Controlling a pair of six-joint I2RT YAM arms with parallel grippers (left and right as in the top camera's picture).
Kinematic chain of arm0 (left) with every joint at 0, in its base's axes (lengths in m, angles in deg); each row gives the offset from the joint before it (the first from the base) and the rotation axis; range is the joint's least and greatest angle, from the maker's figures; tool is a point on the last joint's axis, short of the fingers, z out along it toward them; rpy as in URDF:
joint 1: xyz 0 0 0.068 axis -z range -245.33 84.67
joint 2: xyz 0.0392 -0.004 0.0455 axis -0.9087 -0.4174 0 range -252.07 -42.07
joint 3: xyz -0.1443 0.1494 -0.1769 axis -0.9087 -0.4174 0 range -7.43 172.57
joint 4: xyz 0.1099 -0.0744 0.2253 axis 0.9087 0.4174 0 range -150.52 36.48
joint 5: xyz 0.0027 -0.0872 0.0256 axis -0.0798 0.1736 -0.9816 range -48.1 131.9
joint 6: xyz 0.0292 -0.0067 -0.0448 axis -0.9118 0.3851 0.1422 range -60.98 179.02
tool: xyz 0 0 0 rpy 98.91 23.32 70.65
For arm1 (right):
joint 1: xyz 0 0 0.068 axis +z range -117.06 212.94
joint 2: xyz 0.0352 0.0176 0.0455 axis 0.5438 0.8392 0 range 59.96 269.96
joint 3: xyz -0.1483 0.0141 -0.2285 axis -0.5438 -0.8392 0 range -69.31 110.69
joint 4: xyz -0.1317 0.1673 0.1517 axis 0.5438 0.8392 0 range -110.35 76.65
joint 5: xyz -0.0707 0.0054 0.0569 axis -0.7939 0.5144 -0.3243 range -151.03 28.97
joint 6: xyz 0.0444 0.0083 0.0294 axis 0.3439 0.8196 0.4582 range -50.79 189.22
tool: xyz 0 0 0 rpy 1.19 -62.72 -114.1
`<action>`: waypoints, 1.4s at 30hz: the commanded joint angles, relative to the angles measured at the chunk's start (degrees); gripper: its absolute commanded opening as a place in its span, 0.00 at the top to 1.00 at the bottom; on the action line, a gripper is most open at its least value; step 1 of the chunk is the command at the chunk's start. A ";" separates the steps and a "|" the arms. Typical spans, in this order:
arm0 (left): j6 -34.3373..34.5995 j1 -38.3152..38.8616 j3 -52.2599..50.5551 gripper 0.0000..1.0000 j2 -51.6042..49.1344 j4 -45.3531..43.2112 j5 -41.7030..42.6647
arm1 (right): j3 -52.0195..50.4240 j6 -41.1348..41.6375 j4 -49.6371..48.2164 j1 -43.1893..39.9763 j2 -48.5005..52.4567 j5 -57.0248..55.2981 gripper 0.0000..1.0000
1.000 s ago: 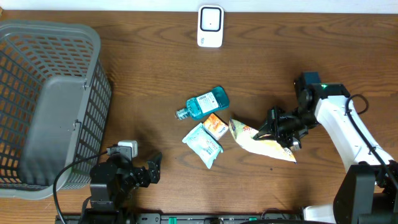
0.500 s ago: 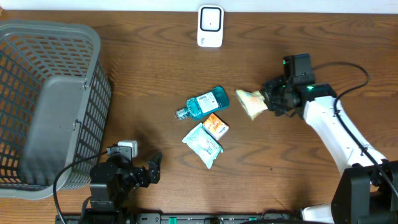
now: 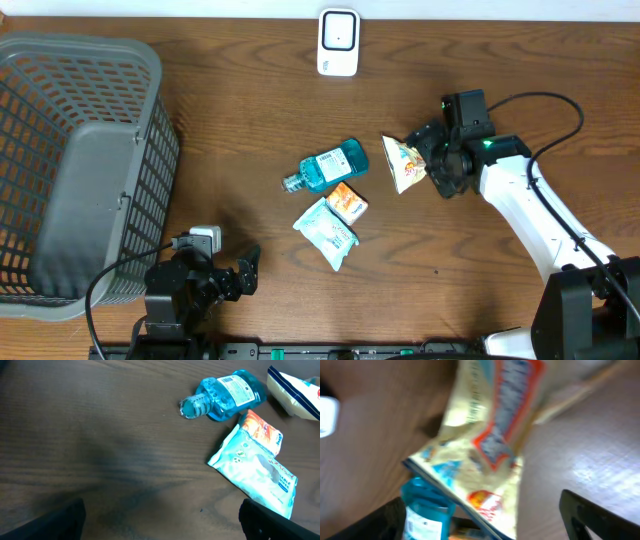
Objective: Scan the item barcode
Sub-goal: 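Carry the yellow snack bag up to the white scanner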
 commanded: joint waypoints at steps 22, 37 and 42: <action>0.31 -0.17 -0.52 0.02 0.11 0.87 -0.35 | -0.33 14.08 -5.60 -2.99 16.96 -6.91 0.99; 0.28 -0.17 -0.52 0.02 0.11 0.87 -0.35 | -0.33 8.68 23.39 -9.31 13.53 54.03 0.98; 0.28 -0.17 -0.52 0.02 0.11 0.87 -0.35 | -0.33 4.15 26.67 -9.20 13.53 60.08 0.98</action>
